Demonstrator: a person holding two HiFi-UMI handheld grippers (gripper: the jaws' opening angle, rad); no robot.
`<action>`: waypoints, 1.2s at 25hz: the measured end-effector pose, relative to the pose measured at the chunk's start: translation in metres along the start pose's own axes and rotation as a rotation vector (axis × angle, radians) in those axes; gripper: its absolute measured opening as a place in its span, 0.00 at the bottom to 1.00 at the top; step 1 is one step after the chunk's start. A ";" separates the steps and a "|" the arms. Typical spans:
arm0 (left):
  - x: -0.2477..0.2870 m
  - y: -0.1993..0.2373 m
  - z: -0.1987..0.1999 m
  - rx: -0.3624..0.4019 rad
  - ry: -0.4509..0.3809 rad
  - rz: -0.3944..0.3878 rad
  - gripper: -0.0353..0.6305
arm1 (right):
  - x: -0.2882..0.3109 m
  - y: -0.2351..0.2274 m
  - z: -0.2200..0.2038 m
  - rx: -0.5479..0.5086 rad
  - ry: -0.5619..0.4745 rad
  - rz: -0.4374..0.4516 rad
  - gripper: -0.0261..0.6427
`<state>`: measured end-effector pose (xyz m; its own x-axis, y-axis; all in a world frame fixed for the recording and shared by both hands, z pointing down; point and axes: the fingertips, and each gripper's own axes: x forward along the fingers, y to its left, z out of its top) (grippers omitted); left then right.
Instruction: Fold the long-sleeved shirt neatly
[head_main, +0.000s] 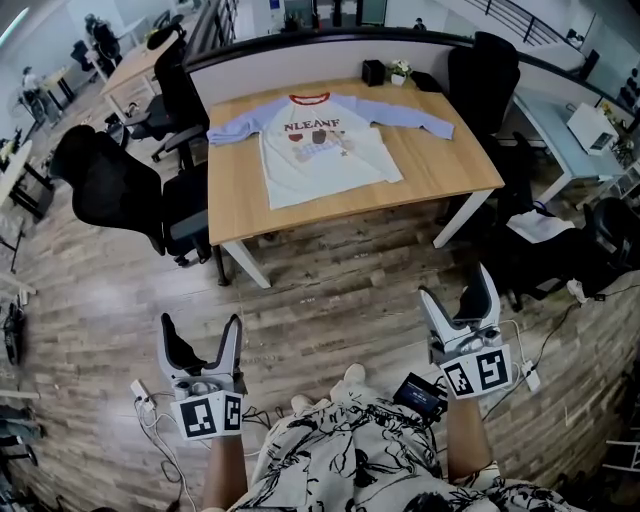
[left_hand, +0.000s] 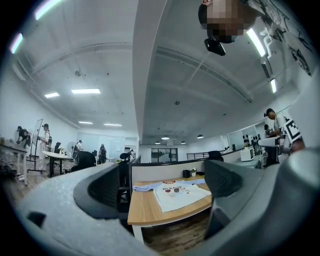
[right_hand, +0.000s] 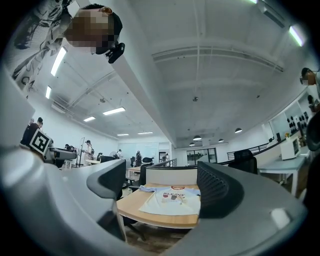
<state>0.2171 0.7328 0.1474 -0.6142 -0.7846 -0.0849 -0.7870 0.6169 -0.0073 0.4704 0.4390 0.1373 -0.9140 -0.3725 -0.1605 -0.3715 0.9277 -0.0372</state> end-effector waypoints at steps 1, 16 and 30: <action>0.001 0.000 -0.002 0.006 0.006 0.012 0.83 | 0.001 -0.003 -0.001 0.003 0.000 0.001 0.70; 0.034 -0.044 -0.023 0.019 0.049 0.111 0.87 | 0.022 -0.072 -0.027 0.039 0.029 0.064 0.73; 0.135 -0.035 -0.046 0.018 0.040 0.098 0.87 | 0.099 -0.112 -0.035 -0.003 0.020 0.057 0.74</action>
<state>0.1591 0.6023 0.1822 -0.6901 -0.7222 -0.0464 -0.7223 0.6913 -0.0187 0.4156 0.2969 0.1599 -0.9368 -0.3193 -0.1430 -0.3190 0.9474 -0.0254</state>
